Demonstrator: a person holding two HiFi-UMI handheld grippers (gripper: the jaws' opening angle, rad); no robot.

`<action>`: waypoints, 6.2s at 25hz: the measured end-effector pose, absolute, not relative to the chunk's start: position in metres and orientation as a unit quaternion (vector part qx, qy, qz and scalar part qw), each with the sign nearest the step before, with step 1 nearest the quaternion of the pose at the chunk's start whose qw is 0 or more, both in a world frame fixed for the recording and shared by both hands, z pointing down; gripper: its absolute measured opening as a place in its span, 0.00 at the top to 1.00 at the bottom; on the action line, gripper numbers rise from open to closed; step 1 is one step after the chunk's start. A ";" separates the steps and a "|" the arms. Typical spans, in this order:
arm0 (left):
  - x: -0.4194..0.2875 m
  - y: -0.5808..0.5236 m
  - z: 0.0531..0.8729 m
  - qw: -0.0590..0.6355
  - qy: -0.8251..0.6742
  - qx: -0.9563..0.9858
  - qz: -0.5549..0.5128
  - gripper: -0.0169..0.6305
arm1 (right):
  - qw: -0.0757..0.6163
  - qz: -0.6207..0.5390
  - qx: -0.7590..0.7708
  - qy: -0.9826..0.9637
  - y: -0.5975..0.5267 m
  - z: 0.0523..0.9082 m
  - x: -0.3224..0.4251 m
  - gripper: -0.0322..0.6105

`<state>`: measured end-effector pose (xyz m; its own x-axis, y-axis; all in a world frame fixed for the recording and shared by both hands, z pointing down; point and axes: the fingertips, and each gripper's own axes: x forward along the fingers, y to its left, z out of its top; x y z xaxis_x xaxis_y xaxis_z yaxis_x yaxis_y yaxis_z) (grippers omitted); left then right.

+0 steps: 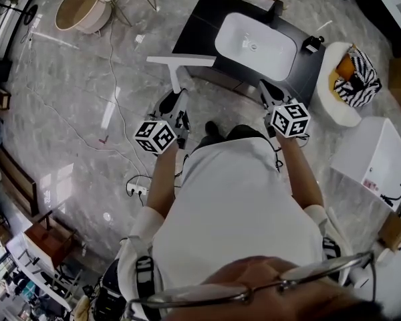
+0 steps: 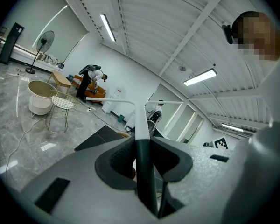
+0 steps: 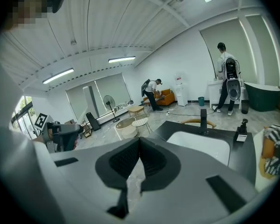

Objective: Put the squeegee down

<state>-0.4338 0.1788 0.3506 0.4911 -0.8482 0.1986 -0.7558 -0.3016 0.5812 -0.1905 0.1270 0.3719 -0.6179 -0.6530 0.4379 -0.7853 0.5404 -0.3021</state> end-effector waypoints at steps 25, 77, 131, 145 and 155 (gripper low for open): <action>-0.397 0.053 0.400 0.331 -0.503 0.799 0.011 0.83 | 0.142 0.285 0.418 -0.851 0.048 0.411 -0.165 0.94; -0.373 -0.120 0.715 0.513 -0.586 0.587 0.221 0.82 | 0.214 0.404 0.332 -0.825 -0.062 0.546 -0.143 0.94; -0.429 0.016 0.382 0.253 -0.509 0.820 0.073 0.80 | 0.175 0.197 0.435 -0.861 -0.004 0.374 -0.228 0.94; -0.434 0.040 0.320 0.182 -0.505 0.842 0.056 0.97 | 0.127 0.155 0.422 -0.884 0.011 0.326 -0.239 0.94; -0.437 0.046 0.323 0.190 -0.510 0.837 0.054 0.97 | 0.125 0.150 0.413 -0.889 0.016 0.323 -0.245 0.94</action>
<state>-0.4370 0.0464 0.3234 0.4742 -0.8334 0.2840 -0.8743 -0.4077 0.2635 -0.2455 0.0164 0.3227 -0.6267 -0.6976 0.3473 -0.7729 0.6130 -0.1635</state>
